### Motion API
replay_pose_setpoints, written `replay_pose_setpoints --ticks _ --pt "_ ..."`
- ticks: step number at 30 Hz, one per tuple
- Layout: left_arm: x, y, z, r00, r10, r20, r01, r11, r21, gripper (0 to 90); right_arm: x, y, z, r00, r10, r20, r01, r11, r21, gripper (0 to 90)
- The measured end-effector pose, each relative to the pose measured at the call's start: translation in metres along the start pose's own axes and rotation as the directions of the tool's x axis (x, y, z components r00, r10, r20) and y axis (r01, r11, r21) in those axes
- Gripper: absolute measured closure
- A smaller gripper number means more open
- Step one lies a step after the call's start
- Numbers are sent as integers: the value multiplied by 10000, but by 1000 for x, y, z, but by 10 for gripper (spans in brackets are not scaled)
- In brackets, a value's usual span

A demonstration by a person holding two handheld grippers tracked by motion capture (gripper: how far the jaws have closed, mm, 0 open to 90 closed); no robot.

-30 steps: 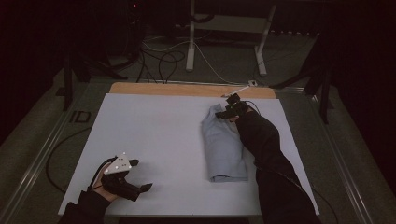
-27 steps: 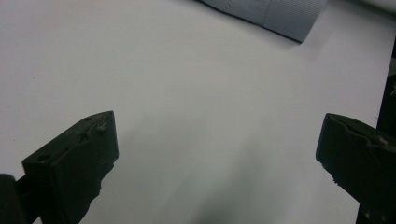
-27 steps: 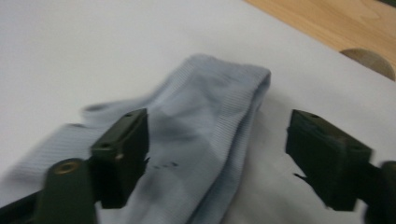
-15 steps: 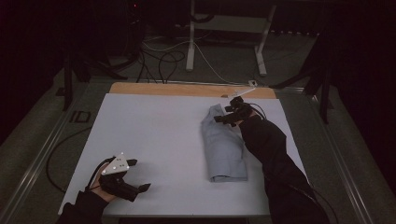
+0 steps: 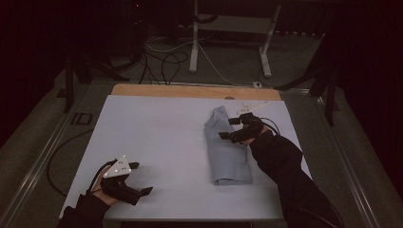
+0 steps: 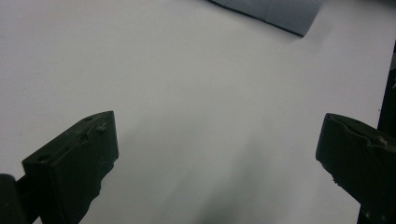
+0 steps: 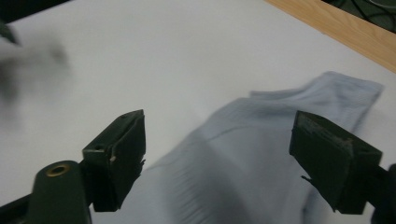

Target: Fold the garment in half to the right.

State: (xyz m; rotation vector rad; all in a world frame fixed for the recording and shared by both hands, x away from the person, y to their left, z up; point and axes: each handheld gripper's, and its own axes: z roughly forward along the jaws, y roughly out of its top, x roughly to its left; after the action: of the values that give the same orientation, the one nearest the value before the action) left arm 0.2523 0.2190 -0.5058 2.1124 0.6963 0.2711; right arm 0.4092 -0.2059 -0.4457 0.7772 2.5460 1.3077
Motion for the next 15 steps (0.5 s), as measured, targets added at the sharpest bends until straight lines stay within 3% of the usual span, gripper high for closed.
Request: replay_pose_setpoints --ticks 2,5,7,9,14,15 --pt "0 0 0 10000 11 4 -11 10000 -2 5 10 -2 -4 9998 -186 -116 185 9998 -26 240" --pt "-1 0 0 10000 29 23 -29 10000 -16 5 24 -4 -9 9986 -487 -188 484 9987 -157 362" --pt "0 0 0 10000 24 40 -24 10000 0 5 33 -7 -11 9970 -693 -343 688 9975 -151 489" --pt "0 0 0 10000 14 30 -14 10000 8 5 42 -10 -12 9917 -1209 -427 1206 9927 -84 614" --pt "0 0 0 10000 26 29 -26 10000 8 5 57 -21 -9 9825 -1723 -707 1747 9842 294 896" --pt "0 -1 0 10000 50 36 -51 10000 13 5 58 -24 -9 9817 -1768 -704 1795 9831 347 900"
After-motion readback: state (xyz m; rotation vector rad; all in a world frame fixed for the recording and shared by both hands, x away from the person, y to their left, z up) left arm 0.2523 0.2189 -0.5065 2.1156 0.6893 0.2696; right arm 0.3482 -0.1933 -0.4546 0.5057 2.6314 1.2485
